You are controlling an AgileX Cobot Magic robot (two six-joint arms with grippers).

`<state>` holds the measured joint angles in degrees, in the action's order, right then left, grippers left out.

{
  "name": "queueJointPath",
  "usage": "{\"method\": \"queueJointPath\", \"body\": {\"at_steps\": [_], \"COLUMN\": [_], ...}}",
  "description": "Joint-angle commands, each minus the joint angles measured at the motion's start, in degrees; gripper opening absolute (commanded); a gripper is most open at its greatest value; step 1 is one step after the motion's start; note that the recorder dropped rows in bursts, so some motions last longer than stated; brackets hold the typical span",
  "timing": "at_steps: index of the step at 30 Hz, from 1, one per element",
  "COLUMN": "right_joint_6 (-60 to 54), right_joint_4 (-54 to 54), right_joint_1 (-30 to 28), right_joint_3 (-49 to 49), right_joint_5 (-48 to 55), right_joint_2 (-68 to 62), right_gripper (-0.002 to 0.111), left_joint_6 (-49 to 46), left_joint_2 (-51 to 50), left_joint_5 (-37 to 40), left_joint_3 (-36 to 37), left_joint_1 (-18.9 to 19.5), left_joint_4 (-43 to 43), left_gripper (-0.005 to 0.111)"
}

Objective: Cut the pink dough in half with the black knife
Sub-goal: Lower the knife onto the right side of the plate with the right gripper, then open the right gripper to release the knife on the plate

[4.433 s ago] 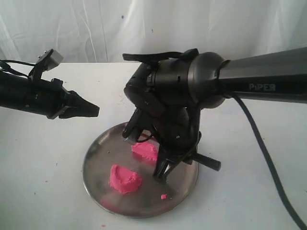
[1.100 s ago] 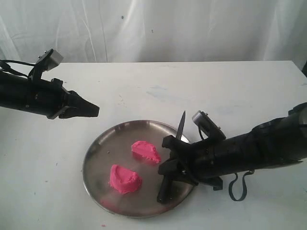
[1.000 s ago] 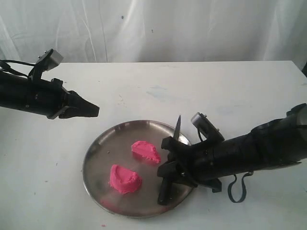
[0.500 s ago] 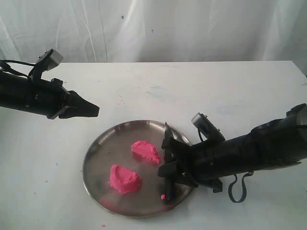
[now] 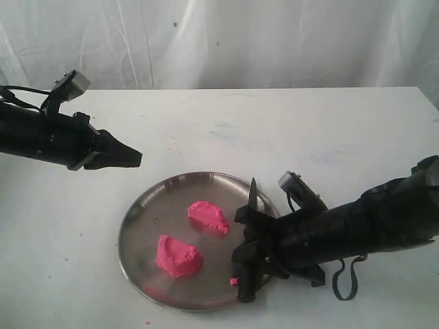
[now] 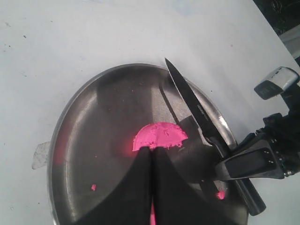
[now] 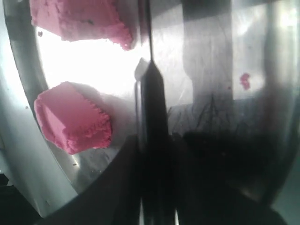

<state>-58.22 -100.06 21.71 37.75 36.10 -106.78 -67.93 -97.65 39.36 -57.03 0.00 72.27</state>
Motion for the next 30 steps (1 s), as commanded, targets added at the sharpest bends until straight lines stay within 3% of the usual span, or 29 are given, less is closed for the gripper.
{"method": "queueJointPath", "body": {"at_steps": [1,8,30], "right_joint_6": [-1.11,-1.11,-5.15], "right_joint_4": [0.11,0.11,1.51], "right_joint_1": [0.04,0.14,0.53], "right_joint_3": [-0.45,-0.45,-1.33], "right_joint_5": [1.09,1.52,-5.86], "right_joint_2": [-0.01,-0.01,8.77], "right_gripper": [0.024,0.038,0.038], "left_joint_6": [0.07,0.07,0.07], "left_joint_2": [0.3,0.3,0.3], "left_joint_5": [0.69,0.69,0.69], "left_joint_3": [0.41,0.41,0.41], "left_joint_1": [-0.11,-0.11,-0.11], "left_joint_4": [0.87,0.87,0.87], "left_gripper": [0.0,0.0,0.0]}}
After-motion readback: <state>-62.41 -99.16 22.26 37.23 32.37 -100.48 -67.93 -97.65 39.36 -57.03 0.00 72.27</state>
